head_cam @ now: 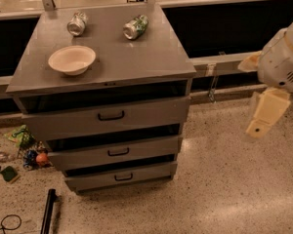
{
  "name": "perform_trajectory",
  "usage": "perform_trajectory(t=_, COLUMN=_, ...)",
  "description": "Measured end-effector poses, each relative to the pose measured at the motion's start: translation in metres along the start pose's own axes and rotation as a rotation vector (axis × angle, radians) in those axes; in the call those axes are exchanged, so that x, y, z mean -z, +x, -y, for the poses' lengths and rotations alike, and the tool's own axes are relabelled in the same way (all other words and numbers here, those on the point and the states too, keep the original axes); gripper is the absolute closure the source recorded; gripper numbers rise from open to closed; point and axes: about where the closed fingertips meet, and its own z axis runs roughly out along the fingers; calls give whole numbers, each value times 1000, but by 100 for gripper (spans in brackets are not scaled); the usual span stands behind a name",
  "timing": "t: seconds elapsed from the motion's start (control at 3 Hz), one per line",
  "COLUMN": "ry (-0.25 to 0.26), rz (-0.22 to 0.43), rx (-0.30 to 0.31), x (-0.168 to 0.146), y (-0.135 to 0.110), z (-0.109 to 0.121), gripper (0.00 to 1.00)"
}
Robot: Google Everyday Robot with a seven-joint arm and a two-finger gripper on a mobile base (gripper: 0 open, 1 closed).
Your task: Open bottom drawer
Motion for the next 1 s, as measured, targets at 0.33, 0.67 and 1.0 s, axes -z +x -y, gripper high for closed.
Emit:
perform_trajectory(t=0.33, ry=-59, rz=52, rx=64, x=-68, y=-4, z=0, gripper=0)
perform_trajectory(t=0.67, ry=-127, rz=105, rx=168, x=-150, y=-11, z=-5, gripper=0)
perform_trajectory(t=1.0, ry=-139, rz=204, rx=273, x=-238, y=-32, z=-7, gripper=0)
